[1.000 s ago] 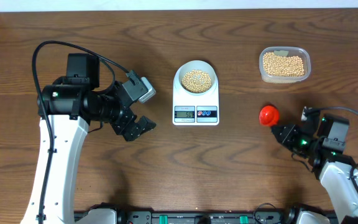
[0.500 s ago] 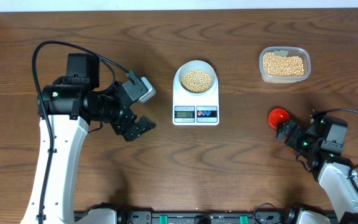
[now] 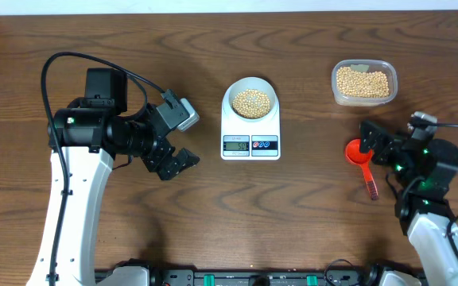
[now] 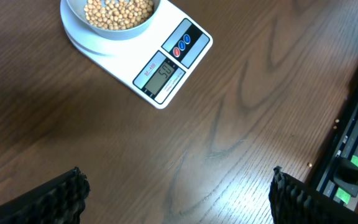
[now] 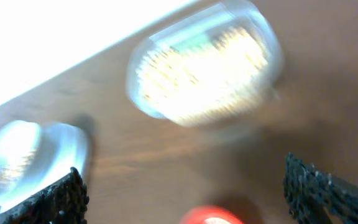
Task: Scoop item into bowl and weigh 50g on scale
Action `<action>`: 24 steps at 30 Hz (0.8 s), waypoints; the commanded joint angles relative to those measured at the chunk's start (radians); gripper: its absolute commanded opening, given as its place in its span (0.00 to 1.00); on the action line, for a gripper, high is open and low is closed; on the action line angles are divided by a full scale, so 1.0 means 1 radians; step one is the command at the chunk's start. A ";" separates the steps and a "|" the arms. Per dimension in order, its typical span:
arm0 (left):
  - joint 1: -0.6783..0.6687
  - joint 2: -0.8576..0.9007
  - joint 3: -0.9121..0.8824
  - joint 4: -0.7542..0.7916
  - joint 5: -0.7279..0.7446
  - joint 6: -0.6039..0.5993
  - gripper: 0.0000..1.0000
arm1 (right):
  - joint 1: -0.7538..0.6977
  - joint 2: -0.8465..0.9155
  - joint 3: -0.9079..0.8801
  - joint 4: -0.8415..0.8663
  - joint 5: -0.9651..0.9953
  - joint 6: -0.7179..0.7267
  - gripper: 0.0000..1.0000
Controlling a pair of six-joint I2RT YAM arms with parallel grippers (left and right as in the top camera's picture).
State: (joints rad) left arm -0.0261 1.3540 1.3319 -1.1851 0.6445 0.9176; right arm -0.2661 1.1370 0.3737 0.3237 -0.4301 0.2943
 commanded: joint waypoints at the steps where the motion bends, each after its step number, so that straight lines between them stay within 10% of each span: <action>1: 0.004 -0.002 -0.001 -0.003 -0.002 0.013 0.95 | -0.001 -0.102 0.008 0.053 -0.177 -0.014 0.99; 24: 0.004 -0.002 -0.001 -0.003 -0.002 0.013 0.95 | -0.008 -0.425 0.008 -0.058 -0.133 -0.004 0.99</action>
State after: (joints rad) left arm -0.0261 1.3540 1.3319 -1.1851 0.6445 0.9176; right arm -0.2665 0.7216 0.3737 0.2661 -0.5533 0.2951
